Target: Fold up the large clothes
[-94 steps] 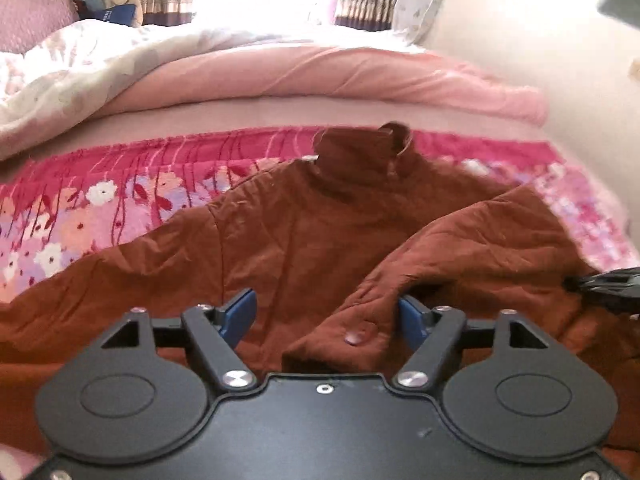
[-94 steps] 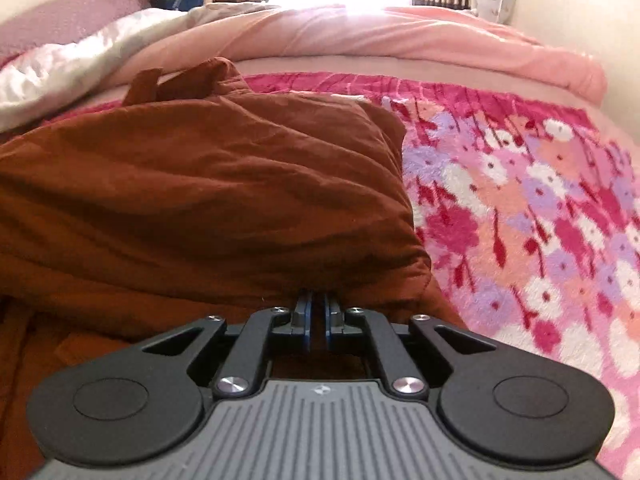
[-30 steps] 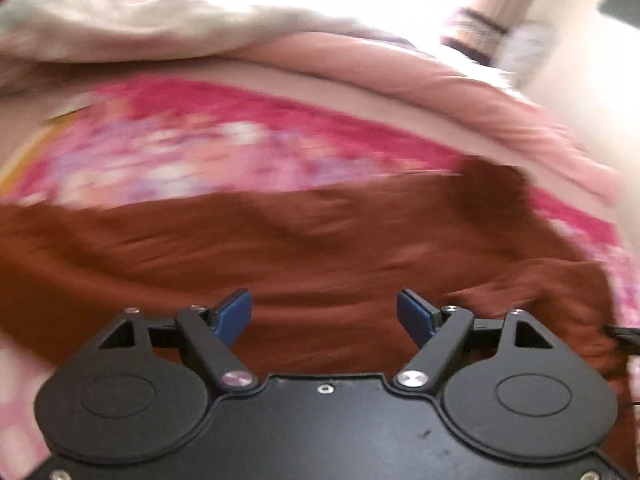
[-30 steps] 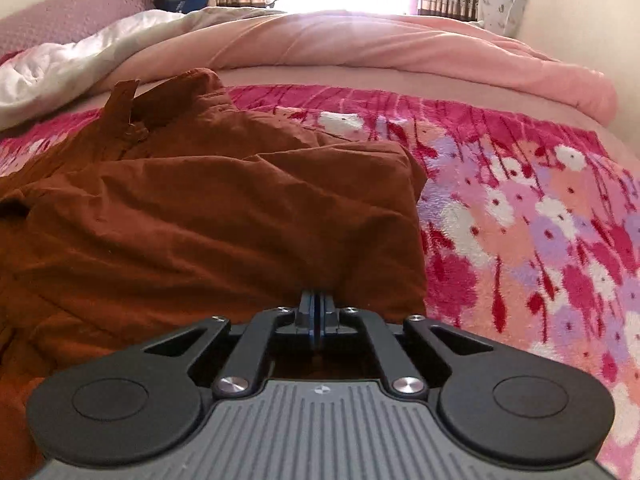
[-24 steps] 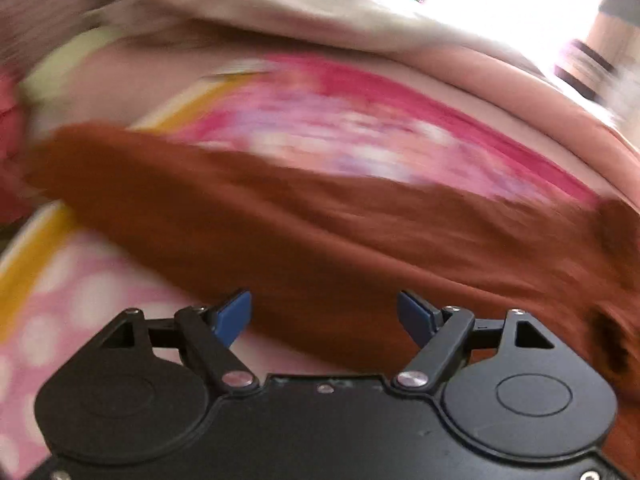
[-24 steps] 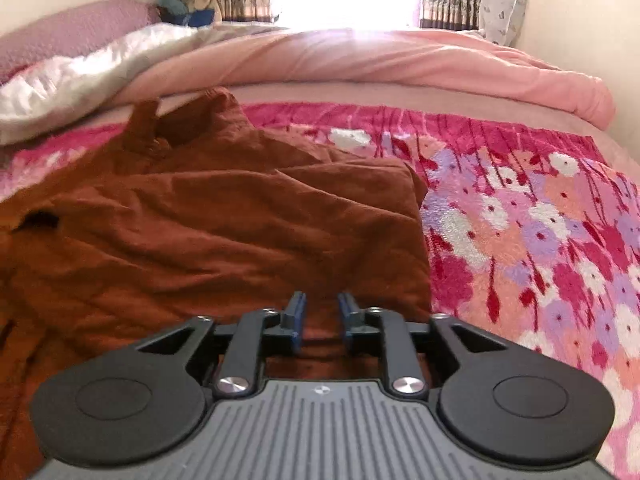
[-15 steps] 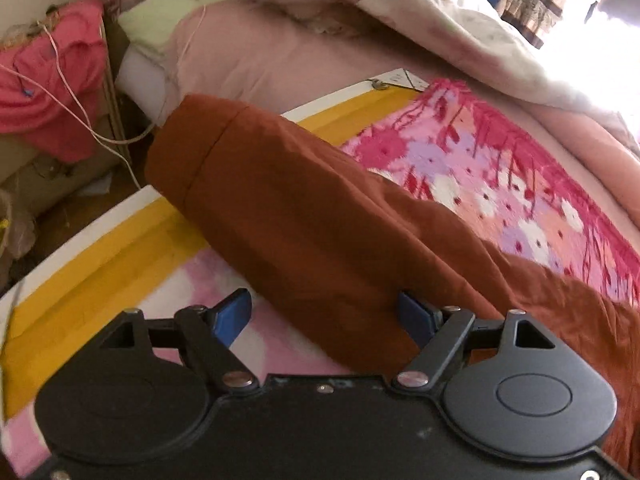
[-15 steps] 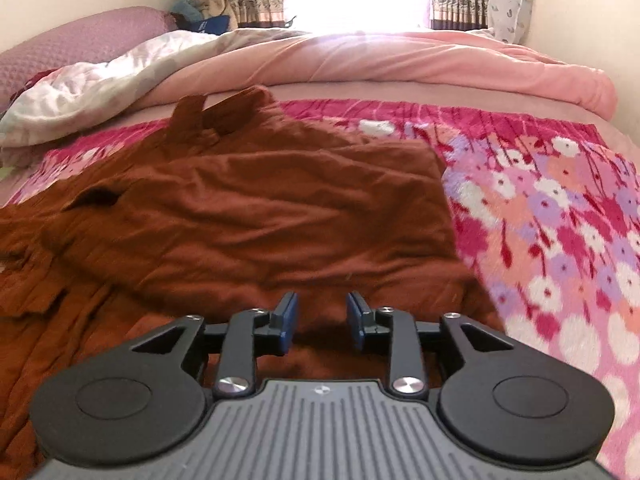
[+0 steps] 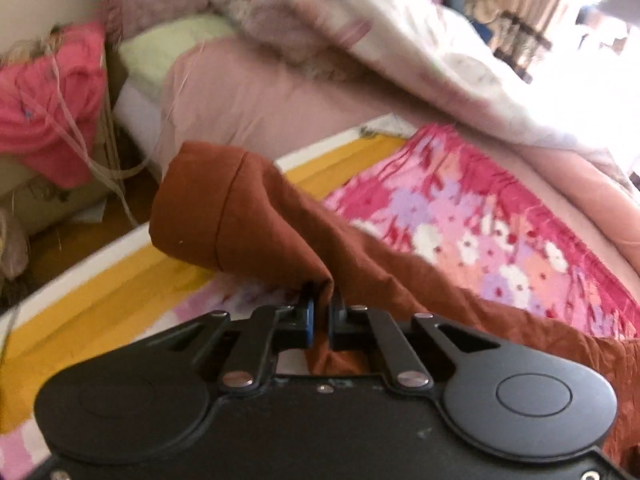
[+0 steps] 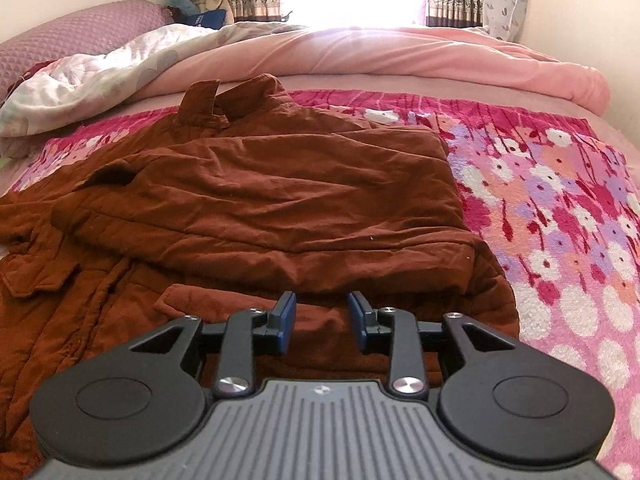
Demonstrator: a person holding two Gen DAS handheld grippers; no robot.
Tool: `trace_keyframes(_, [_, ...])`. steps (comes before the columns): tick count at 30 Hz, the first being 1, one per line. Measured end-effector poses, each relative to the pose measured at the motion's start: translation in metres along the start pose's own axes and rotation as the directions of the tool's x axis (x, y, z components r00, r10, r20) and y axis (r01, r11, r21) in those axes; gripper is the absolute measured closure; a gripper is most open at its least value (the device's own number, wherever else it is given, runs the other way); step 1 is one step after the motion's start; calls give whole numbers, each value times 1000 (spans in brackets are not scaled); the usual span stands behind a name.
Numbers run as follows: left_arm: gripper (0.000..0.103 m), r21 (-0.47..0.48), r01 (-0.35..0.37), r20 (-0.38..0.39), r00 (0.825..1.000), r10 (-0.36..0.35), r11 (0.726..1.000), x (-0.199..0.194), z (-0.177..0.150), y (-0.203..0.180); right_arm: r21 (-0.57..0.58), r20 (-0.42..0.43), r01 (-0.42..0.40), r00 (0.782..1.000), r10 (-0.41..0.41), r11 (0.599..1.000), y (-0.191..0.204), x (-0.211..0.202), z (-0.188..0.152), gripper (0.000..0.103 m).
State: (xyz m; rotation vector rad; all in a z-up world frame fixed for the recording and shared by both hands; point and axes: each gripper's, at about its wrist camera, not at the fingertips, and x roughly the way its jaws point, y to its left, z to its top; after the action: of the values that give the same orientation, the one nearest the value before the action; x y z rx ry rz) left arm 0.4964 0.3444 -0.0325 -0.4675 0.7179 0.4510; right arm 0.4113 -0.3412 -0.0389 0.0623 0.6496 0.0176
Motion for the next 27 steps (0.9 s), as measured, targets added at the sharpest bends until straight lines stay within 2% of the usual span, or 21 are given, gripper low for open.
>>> trace_keyframes(2, [100, 33, 16, 49, 999, -17, 999, -18, 1, -12, -3, 1, -5, 1000, 5, 1000, 2, 1, 0, 66])
trace_keyframes(5, [100, 68, 99, 85, 991, -104, 993, -45, 3, -39, -6, 6, -16, 1000, 16, 1000, 3, 2, 1, 66])
trace_keyframes(8, [100, 168, 179, 122, 972, -201, 969, -77, -1, -88, -6, 12, -30, 999, 30, 1000, 3, 2, 0, 66])
trace_keyframes(9, [100, 210, 212, 119, 963, -240, 954, -86, -4, -107, -4, 15, -32, 999, 32, 999, 2, 2, 0, 66])
trace_keyframes(12, [100, 338, 295, 107, 932, -347, 894, -112, -24, -179, 6, 19, -38, 999, 38, 999, -1, 2, -2, 66])
trace_keyframes(15, [100, 484, 374, 60, 888, -457, 791, -135, -62, -258, 20, 27, -42, 999, 42, 999, -6, 3, -4, 66])
trace_keyframes(17, [100, 555, 443, -24, 854, -519, 704, -144, -95, -307, 24, 29, -52, 998, 51, 998, -9, 3, -5, 66])
trace_keyframes(19, [100, 621, 481, -113, 836, -537, 618, -146, -135, -347, 26, 35, -56, 998, 55, 998, -13, 0, -6, 66])
trace_keyframes(21, [100, 645, 516, -199, 825, -528, 564, -137, -173, -374, 32, 41, -64, 997, 63, 997, -17, -2, -7, 66])
trace_keyframes(23, [100, 628, 555, -277, 815, -508, 547, -123, -202, -391, 33, 40, -71, 997, 70, 997, -22, -3, -8, 66])
trace_keyframes(24, [100, 650, 547, -309, 824, -474, 527, -114, -220, -400, 33, 38, -74, 997, 73, 997, -24, -2, -9, 66])
trace_keyframes(25, [100, 671, 528, -315, 838, -445, 520, -105, -232, -406, 33, 34, -74, 997, 73, 997, -26, -1, -10, 66])
trace_keyframes(27, [96, 677, 519, -360, 852, -380, 522, -85, -247, -410, 30, 25, -78, 997, 78, 996, -28, 2, -9, 66])
